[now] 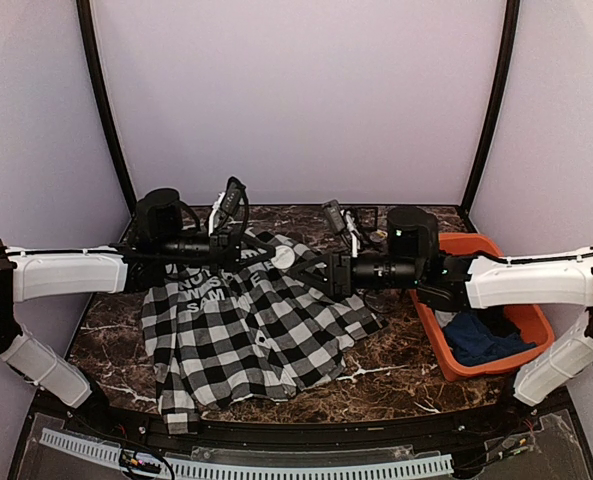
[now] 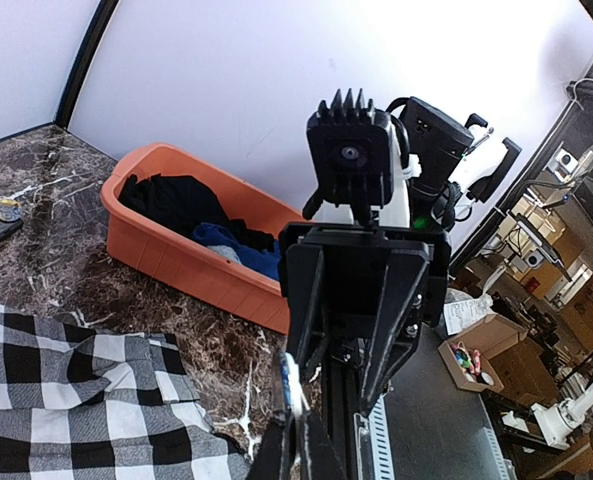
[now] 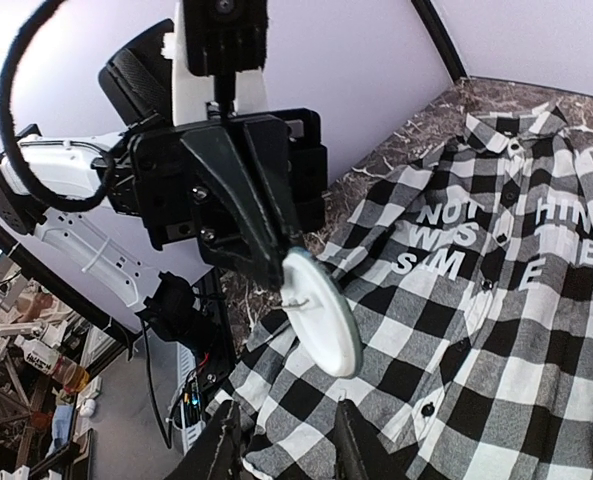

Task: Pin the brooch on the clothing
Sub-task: Pass from the left arm to the right

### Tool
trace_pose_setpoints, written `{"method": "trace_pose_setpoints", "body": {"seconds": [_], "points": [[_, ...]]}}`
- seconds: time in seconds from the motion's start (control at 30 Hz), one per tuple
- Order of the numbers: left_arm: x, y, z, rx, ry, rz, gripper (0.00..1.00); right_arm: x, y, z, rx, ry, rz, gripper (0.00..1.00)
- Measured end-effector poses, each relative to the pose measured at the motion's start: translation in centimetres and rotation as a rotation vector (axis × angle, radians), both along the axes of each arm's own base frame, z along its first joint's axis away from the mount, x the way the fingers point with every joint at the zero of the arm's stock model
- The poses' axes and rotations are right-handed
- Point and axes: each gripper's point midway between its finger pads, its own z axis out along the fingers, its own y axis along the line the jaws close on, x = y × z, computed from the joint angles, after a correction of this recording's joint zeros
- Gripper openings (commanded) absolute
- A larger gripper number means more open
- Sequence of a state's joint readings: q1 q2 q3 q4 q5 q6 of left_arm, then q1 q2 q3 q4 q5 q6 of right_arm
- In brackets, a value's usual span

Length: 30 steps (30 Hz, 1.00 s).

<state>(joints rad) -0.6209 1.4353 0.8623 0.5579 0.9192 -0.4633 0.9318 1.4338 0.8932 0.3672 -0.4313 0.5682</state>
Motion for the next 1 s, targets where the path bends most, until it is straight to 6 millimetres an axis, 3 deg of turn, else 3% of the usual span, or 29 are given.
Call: {"method": "trace_pose_setpoints", "body": {"seconds": [0.2,0.4,0.73,1.0], "points": [[-0.1,0.0,0.3,-0.017,0.002,-0.005,0.01,0.0,0.2,1.2,0.044,-0.037,0.01,0.31],[-0.4,0.1,0.4,-0.034,0.01,-0.012,0.01,1.1,0.3,-0.2,0.014,-0.022,-0.029,0.3],[-0.6,0.0,0.9,-0.056,0.008,-0.027,0.01,1.6,0.2,-0.1,0.022,-0.021,-0.056,0.35],[-0.6,0.0,1.0,-0.062,0.014,-0.031,0.0,1.7,1.2,-0.1,0.06,-0.01,-0.021,0.27]]}}
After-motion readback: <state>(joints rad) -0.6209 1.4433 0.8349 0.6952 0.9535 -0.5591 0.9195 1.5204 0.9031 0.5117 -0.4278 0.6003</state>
